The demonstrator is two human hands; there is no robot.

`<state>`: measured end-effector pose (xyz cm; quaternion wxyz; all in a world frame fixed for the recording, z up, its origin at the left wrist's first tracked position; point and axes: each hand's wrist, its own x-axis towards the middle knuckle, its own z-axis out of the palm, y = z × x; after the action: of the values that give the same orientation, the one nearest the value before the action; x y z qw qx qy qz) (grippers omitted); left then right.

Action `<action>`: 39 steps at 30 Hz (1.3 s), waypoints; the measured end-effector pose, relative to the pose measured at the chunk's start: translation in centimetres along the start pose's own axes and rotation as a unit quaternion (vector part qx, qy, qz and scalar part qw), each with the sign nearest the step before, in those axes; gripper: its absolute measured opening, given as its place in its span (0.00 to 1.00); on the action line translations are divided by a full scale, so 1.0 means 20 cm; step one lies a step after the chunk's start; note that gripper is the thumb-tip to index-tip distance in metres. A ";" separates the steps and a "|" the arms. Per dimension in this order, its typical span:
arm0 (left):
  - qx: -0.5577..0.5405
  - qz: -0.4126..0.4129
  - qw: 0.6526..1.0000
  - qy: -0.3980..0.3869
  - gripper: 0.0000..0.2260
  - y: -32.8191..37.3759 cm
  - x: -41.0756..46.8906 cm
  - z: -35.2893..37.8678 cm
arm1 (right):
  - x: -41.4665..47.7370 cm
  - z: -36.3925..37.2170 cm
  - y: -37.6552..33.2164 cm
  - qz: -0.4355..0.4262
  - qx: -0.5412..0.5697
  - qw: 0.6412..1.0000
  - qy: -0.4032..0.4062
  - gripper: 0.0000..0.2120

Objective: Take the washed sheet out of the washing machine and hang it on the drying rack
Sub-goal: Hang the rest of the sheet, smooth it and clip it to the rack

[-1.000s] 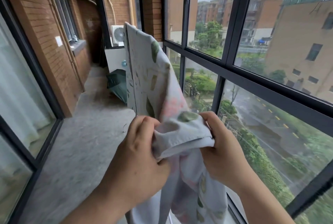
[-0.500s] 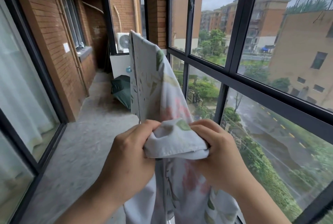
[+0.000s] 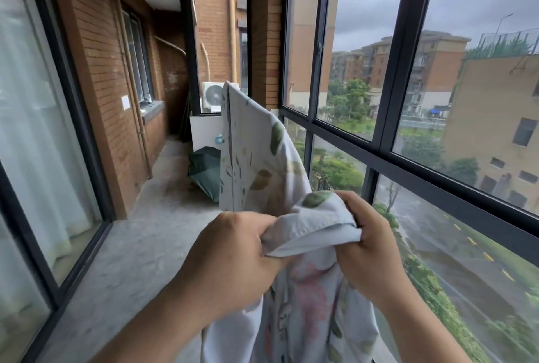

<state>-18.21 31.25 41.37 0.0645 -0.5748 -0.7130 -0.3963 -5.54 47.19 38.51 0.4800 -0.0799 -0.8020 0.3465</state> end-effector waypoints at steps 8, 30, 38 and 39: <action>-0.219 -0.003 0.974 -0.056 0.05 -0.03 0.09 -0.03 | 0.09 -0.04 -0.04 0.002 0.067 0.997 -0.044 0.22; -0.395 -0.004 0.918 -0.041 0.07 -0.24 0.72 -0.25 | 0.78 0.01 -0.10 0.041 0.203 0.973 -0.105 0.19; -0.511 -0.088 0.823 -0.232 0.11 -0.44 0.92 -0.28 | 0.97 -0.01 0.04 0.244 0.212 0.911 -0.257 0.17; -0.496 -0.071 0.829 -0.248 0.12 -0.48 0.93 -0.28 | 0.97 -0.02 0.06 0.249 0.206 0.904 -0.281 0.16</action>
<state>-34.74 41.68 50.75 -0.4368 -0.5561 -0.4520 -0.5438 -15.71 57.22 51.78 0.1383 -0.0759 -0.7686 0.6200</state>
